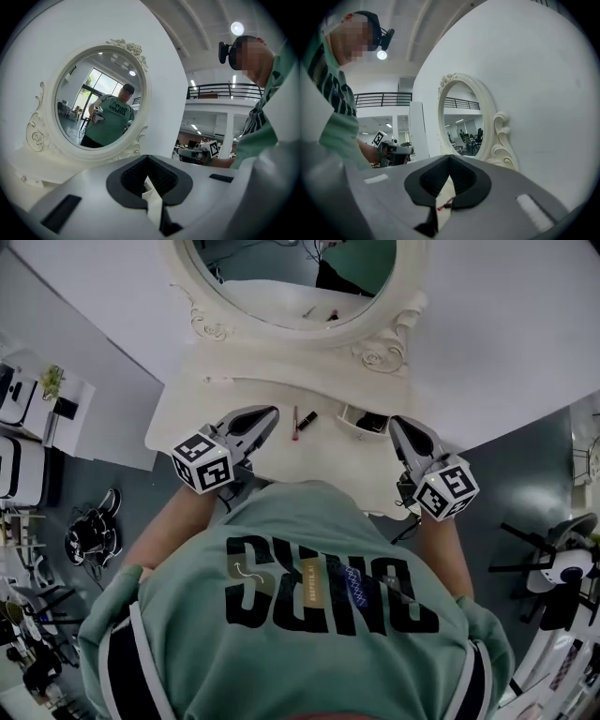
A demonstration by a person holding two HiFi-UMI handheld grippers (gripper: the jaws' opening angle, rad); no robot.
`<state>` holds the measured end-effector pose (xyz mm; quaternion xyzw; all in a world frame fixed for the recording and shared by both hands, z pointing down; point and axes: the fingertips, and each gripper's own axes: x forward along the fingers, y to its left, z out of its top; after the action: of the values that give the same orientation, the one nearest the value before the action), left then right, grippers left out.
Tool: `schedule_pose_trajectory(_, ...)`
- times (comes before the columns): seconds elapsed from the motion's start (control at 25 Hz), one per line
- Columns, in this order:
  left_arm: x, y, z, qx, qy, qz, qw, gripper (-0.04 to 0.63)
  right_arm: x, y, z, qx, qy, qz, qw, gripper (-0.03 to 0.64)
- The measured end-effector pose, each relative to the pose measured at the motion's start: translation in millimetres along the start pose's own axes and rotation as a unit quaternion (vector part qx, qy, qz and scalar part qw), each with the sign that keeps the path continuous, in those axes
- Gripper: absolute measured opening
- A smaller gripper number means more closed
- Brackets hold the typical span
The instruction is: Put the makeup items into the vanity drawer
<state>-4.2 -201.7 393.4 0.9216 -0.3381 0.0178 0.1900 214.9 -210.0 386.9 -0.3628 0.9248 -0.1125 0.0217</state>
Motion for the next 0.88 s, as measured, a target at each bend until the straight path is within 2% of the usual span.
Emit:
schedule_pose_trajectory(0.16, 6.7, 8.4, -1.6, 0.005, 0.008, -0.018, 0.9998, -0.002, 4.0, 4.3, -4.8, -0.001, 0.004, -0.013, 1.000, 0.008)
schedule_pose_trajectory(0.36, 4.1, 30.2, -7.2, 0.018, 0.022, -0.064, 0.9976, -0.002, 21.2, 17.1, -6.0, -0.012, 0.003, -0.056, 0.998, 0.009)
schedule_pose_trajectory(0.56, -4.1, 66.2, -19.0, 0.029, 0.057, -0.091, 0.9938, -0.002, 56.3, 43.8, -10.6, 0.001, 0.007, -0.085, 0.996, 0.008)
schedule_pose_trajectory(0.88, 18.4, 91.3, -58.3, 0.032, 0.105, -0.090, 0.9898, -0.002, 78.9, 56.2, -12.5, -0.017, 0.023, -0.096, 0.995, 0.009)
